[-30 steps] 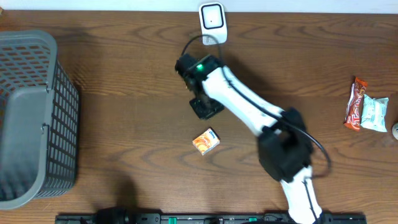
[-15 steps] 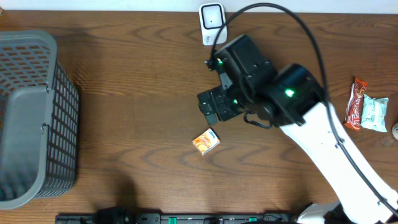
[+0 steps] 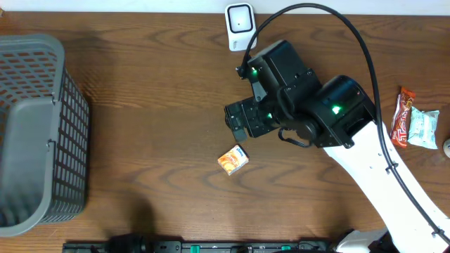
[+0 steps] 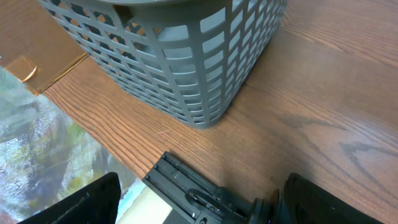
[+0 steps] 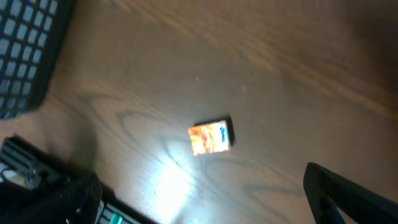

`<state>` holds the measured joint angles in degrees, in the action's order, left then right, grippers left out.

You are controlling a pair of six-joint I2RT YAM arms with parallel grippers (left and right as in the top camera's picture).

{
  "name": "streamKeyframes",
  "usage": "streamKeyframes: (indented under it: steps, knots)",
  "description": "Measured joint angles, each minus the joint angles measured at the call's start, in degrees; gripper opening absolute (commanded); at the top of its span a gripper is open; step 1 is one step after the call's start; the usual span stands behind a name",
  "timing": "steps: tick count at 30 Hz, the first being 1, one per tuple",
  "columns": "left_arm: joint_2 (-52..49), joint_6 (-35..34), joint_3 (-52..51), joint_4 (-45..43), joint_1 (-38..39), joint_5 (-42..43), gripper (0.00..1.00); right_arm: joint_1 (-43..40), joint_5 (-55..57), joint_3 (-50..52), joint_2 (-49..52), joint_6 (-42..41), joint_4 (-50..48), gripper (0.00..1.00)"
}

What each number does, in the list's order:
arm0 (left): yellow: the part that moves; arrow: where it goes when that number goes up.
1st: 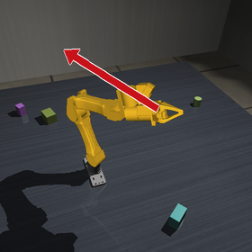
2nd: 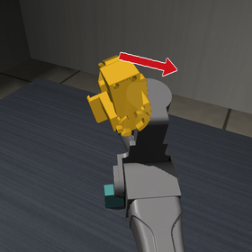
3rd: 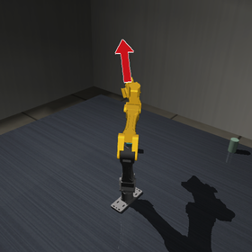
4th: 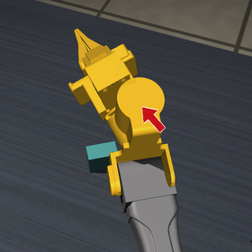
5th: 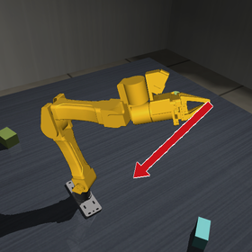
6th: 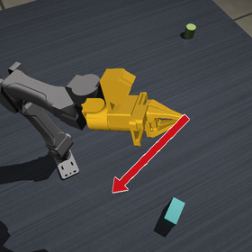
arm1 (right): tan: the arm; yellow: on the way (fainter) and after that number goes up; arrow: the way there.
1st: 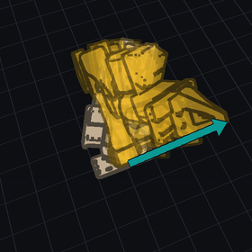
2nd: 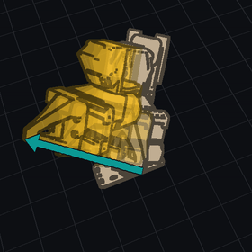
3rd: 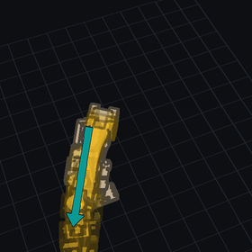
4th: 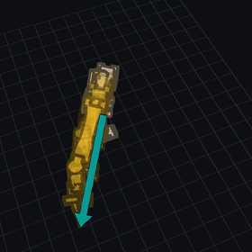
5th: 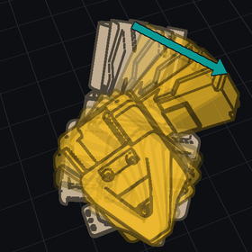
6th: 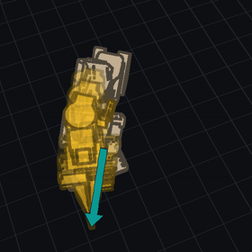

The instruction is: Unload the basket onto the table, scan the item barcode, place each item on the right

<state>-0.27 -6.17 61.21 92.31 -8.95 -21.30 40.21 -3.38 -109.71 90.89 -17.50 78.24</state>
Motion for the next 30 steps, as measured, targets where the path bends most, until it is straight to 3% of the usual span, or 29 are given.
streamKeyframes:
  steps: [1, 2, 3, 8, 12, 20, 30]
  knots:
    - [0.0, 0.0, 0.0, 0.0, 0.0, 0.0, 0.84, 0.0, 0.4, 0.0, 0.0, 0.1, -0.8, 0.38]
    - [0.0, 0.0, 0.0, 0.0, 0.0, 0.0, 0.84, 0.0, 0.9, 0.0, 0.0, 0.2, -2.4, 0.15]
    - [0.0, 0.0, 0.0, 0.0, 0.0, 0.0, 0.84, 0.0, 1.1, 0.0, 0.1, 0.1, -3.4, 0.01]
    - [0.0, 0.0, 0.0, 0.0, 0.0, 0.0, 0.84, 0.4, 2.1, -0.1, 3.6, -8.0, -5.6, 0.01]
    - [0.0, 0.0, 0.0, 0.0, 0.0, 0.0, 0.84, 2.4, 0.5, -0.2, 13.2, -11.5, -5.3, 0.01]
    - [0.0, 0.0, 0.0, 0.0, 0.0, 0.0, 0.84, 7.8, -7.3, 0.0, 31.4, -12.9, -4.8, 0.01]
    - [0.0, 0.0, 0.0, 0.0, 0.0, 0.0, 0.84, 10.3, -7.0, 0.1, 37.1, -12.9, -5.0, 0.01]
